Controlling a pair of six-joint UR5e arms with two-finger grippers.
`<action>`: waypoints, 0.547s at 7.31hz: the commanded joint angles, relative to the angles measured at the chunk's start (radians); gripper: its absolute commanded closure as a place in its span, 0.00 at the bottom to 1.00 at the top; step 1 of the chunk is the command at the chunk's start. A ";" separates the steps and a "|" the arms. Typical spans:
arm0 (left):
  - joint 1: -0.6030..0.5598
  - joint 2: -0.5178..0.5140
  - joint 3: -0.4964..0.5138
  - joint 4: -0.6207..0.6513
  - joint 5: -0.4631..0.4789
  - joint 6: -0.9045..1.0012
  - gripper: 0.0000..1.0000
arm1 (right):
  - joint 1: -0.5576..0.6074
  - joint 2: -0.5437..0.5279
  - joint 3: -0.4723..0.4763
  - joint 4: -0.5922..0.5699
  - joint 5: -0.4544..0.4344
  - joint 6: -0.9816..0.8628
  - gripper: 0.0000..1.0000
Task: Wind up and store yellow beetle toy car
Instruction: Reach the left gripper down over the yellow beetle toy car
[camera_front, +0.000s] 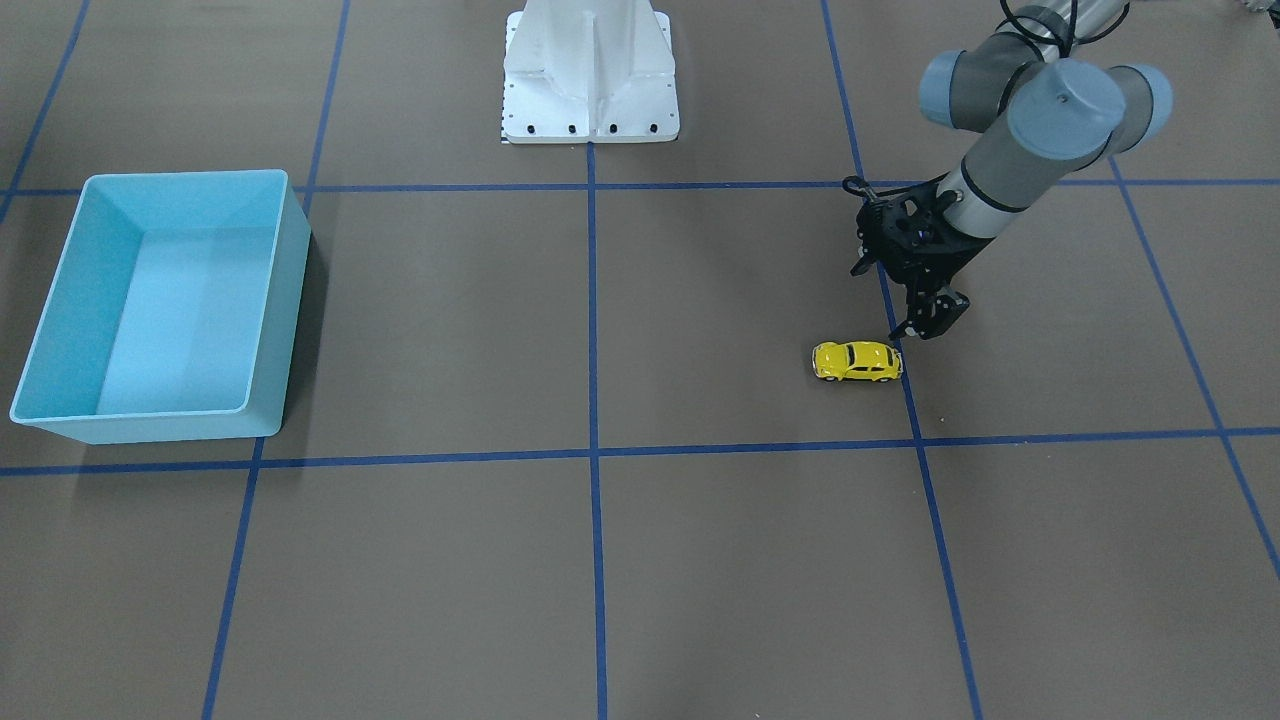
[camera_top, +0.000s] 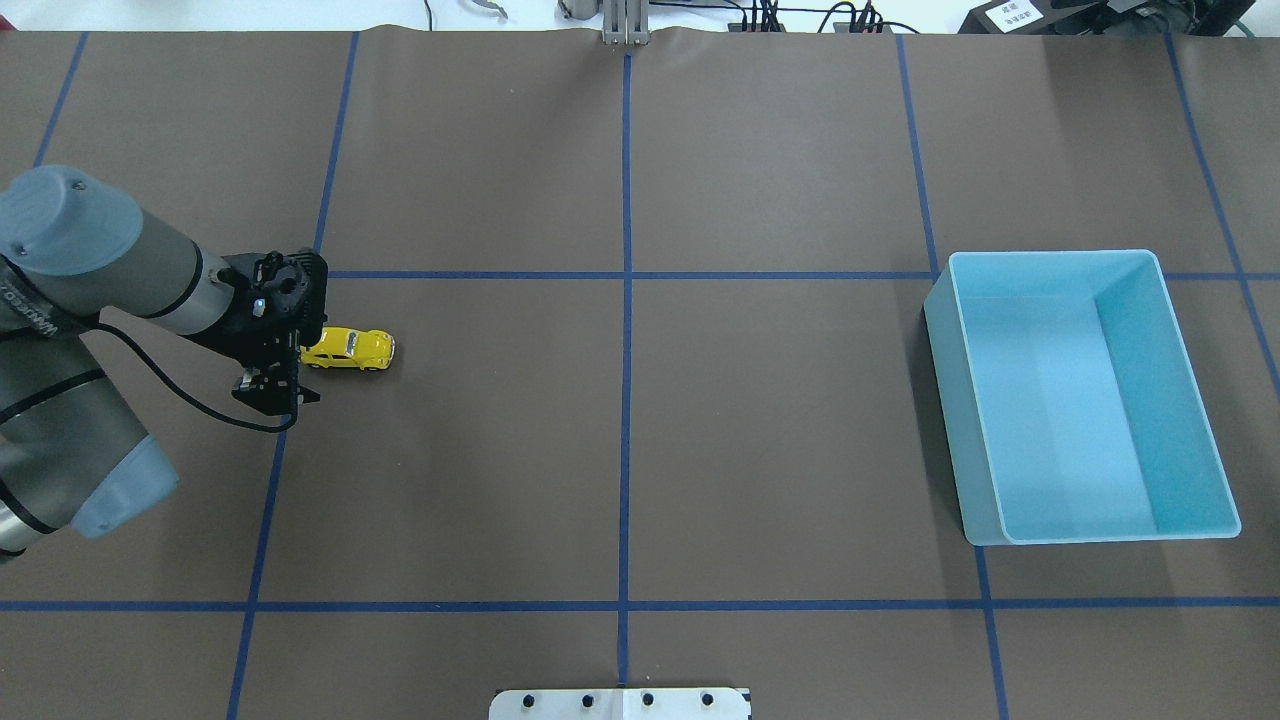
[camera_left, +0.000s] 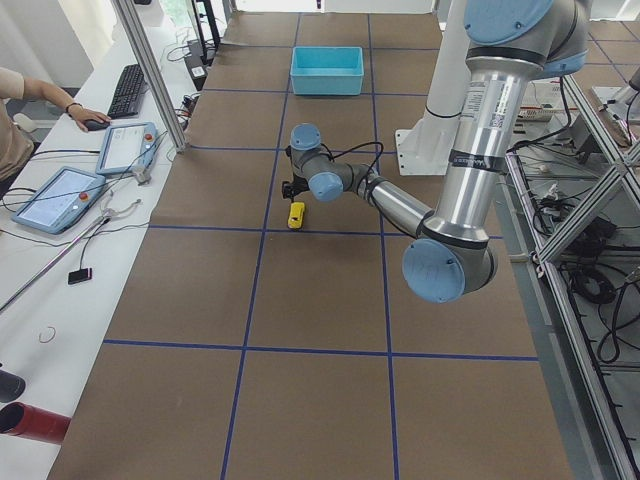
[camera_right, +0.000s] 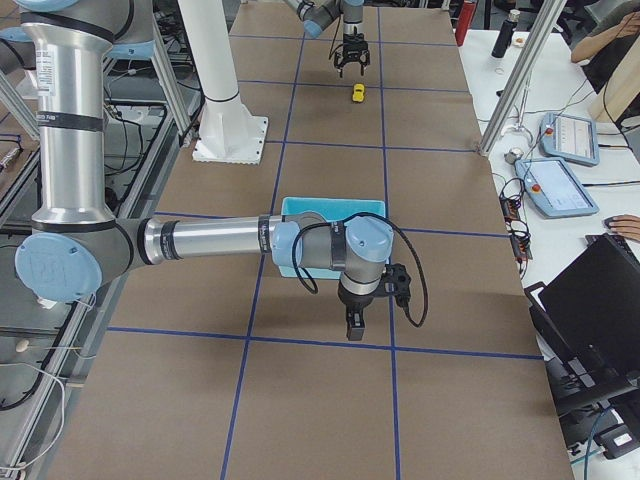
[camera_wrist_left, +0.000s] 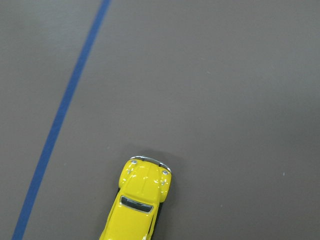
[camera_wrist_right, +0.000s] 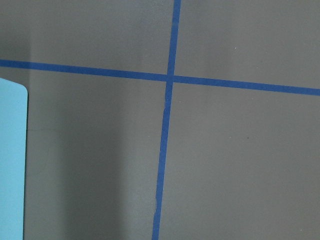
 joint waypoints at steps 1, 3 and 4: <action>0.005 -0.067 0.058 0.049 0.004 0.112 0.00 | 0.000 0.000 -0.002 0.000 0.000 0.000 0.00; 0.005 -0.124 0.097 0.086 0.041 0.112 0.00 | 0.000 0.001 -0.002 0.000 0.000 0.000 0.00; 0.009 -0.134 0.106 0.086 0.079 0.112 0.00 | 0.000 0.001 -0.002 0.000 0.000 0.000 0.00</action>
